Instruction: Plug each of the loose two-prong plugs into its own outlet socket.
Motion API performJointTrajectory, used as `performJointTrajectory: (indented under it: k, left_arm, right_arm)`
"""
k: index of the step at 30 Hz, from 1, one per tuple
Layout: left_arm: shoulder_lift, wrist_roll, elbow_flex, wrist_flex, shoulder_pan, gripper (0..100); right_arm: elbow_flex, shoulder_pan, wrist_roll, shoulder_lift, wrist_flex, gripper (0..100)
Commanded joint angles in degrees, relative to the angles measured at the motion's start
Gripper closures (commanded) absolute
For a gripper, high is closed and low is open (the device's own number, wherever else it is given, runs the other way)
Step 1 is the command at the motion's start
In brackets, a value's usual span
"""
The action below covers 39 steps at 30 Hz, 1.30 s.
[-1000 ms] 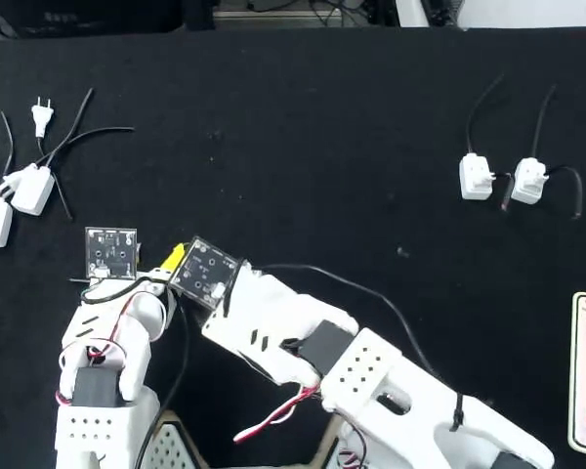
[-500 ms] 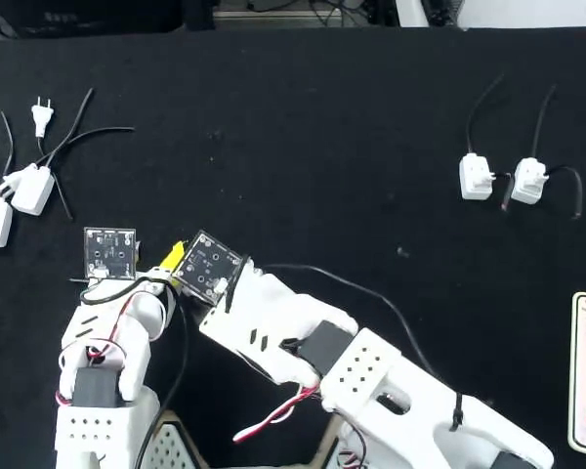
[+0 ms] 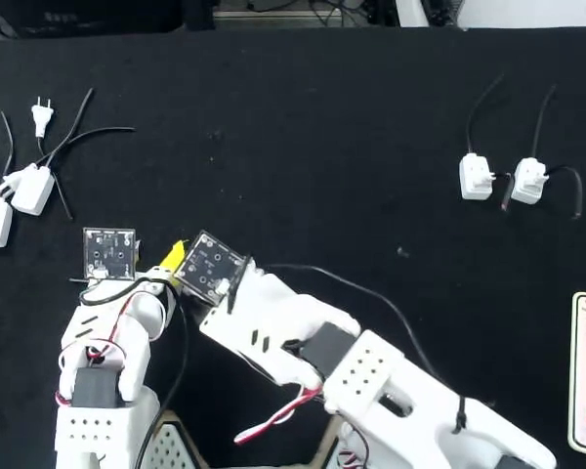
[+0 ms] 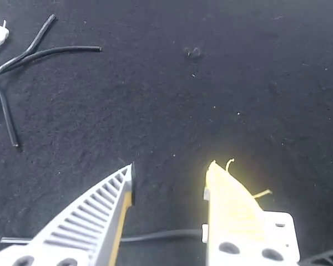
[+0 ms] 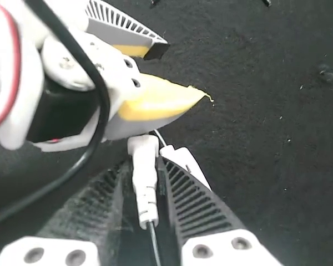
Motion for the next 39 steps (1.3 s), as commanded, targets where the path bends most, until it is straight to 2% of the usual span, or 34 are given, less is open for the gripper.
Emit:
performJointTrajectory:
  k: [1, 14, 19, 39]
  left_arm:
    - [0.1, -0.6, 0.4, 0.5, 0.7, 78]
    - [0.1, -0.6, 0.4, 0.5, 0.7, 78]
    - [0.1, -0.6, 0.5, 0.5, 0.7, 78]
    - [0.1, -0.6, 0.4, 0.5, 0.7, 78]
  right_arm:
    - [0.0, 0.9, -0.4, -5.6, -1.4, 98.8]
    - [0.4, 1.0, -0.5, -6.1, -1.7, 98.8]
    - [3.6, 1.0, -7.1, -5.8, -9.1, 98.8]
    - [4.1, 3.3, -7.4, -5.8, -9.9, 98.8]
